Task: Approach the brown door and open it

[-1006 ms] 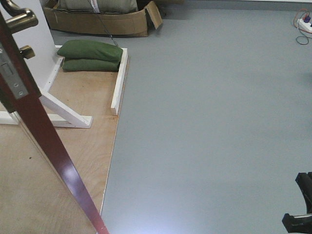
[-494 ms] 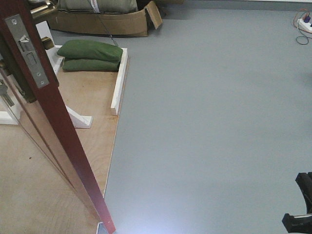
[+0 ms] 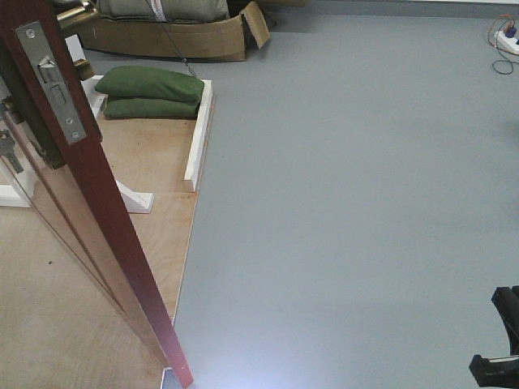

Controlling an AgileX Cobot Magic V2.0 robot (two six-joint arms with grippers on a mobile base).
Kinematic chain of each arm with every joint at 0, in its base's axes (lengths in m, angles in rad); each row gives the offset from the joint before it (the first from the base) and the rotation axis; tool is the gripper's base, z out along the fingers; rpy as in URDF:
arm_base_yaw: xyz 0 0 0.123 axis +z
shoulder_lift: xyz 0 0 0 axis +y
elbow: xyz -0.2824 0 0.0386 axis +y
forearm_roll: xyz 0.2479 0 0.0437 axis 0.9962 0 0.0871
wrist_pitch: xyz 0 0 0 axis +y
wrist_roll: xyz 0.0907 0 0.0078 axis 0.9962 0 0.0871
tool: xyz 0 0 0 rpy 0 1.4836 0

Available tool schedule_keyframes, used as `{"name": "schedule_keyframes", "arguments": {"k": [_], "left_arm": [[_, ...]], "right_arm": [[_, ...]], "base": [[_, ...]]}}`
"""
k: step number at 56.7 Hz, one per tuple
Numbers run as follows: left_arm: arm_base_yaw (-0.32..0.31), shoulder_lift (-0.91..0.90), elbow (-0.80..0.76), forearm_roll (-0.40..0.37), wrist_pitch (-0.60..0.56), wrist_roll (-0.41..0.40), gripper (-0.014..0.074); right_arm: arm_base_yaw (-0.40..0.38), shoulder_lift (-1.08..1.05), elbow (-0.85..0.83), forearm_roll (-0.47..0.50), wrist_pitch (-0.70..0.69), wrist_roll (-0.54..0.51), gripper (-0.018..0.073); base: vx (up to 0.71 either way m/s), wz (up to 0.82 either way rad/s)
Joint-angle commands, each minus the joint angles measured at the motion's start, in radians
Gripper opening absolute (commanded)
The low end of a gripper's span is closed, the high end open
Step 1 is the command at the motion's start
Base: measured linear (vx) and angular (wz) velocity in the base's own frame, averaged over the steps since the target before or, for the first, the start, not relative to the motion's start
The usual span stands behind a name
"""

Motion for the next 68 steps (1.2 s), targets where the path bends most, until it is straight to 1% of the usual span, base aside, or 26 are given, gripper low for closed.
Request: {"name": "schedule_keyframes", "arguments": {"k": [1,68], "left_arm": [[-0.004,0.0,-0.029,0.008,-0.056,-0.002,-0.0003],[-0.004,0.0,-0.029,0.008,-0.056,-0.002,-0.0003]], "right_arm": [[-0.002,-0.006,0.003,-0.003,-0.084,-0.009,0.0],[-0.002,-0.006,0.003,-0.003,-0.084,-0.009,0.0]], "base": [[0.0,0.0],[0.01,-0.01]]}}
